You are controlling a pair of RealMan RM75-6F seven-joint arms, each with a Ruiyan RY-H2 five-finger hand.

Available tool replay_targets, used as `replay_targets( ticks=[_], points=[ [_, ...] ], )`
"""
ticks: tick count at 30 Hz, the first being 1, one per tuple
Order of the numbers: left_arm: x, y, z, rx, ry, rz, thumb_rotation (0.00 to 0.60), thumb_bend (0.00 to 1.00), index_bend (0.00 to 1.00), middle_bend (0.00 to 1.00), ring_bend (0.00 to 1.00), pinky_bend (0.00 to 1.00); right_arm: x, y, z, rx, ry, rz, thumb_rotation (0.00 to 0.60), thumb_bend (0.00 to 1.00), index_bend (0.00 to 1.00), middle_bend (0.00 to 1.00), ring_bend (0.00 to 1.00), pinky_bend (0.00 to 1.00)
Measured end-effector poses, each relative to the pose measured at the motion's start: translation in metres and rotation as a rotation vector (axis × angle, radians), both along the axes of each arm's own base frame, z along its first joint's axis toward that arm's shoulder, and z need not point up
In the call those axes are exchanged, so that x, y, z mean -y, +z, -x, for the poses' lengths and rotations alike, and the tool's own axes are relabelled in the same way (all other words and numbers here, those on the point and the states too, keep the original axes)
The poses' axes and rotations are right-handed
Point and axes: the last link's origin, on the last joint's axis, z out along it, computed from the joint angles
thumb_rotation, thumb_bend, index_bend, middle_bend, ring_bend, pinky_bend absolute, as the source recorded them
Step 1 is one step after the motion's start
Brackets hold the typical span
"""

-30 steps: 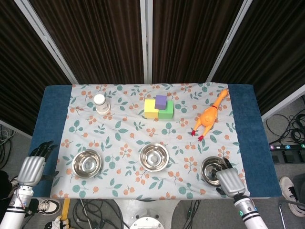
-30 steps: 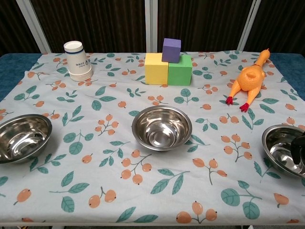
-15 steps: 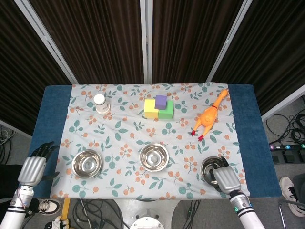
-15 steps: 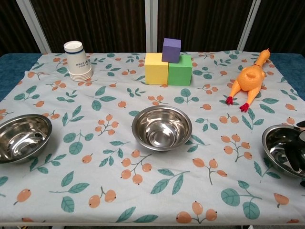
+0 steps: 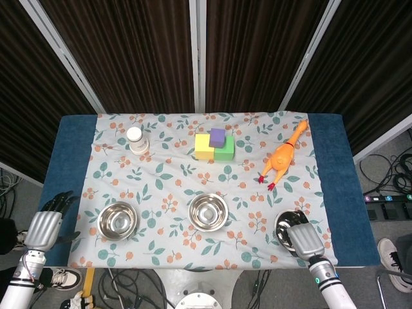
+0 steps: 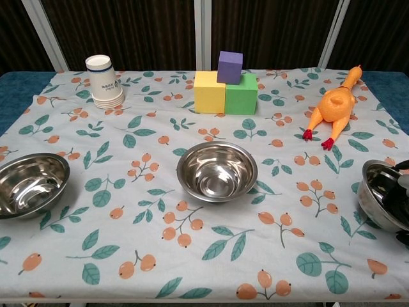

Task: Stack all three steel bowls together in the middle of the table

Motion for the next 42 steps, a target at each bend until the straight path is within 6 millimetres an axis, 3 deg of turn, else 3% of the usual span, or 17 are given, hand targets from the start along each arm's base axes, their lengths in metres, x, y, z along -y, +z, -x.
replay_targets(
  ticks=[9,16,22,28,37,42],
  points=[
    [-0.001,0.002,-0.001,0.009,-0.002,-0.009,0.600,0.09,0.21,0.20,0.13,0.23,0.008,0.007,-0.021,0.024,0.076,0.037,0.600,0.33,0.74,0.63,0.37,0.08],
    [-0.003,0.005,-0.001,0.017,-0.002,-0.027,0.600,0.09,0.21,0.20,0.13,0.23,0.039,0.008,-0.080,0.055,0.244,0.052,0.600,0.33,0.74,0.63,0.37,0.08],
    [-0.003,0.010,0.002,0.023,0.012,-0.044,0.600,0.09,0.21,0.20,0.13,0.23,0.069,-0.016,-0.137,0.086,0.343,-0.002,0.600,0.33,0.74,0.63,0.37,0.09],
    [-0.005,0.017,0.007,0.037,0.030,-0.071,0.600,0.09,0.21,0.20,0.13,0.23,0.080,-0.054,-0.183,0.079,0.414,-0.080,0.600,0.33,0.74,0.63,0.37,0.10],
    [-0.004,0.020,0.014,0.049,0.045,-0.080,0.600,0.09,0.21,0.20,0.13,0.23,0.090,-0.089,-0.203,0.035,0.415,-0.129,0.600,0.32,0.73,0.63,0.37,0.10],
    [-0.004,0.020,0.015,0.055,0.049,-0.082,0.600,0.09,0.21,0.20,0.13,0.23,0.089,-0.096,-0.204,0.017,0.411,-0.154,0.600,0.25,0.69,0.61,0.36,0.10]
  ],
)
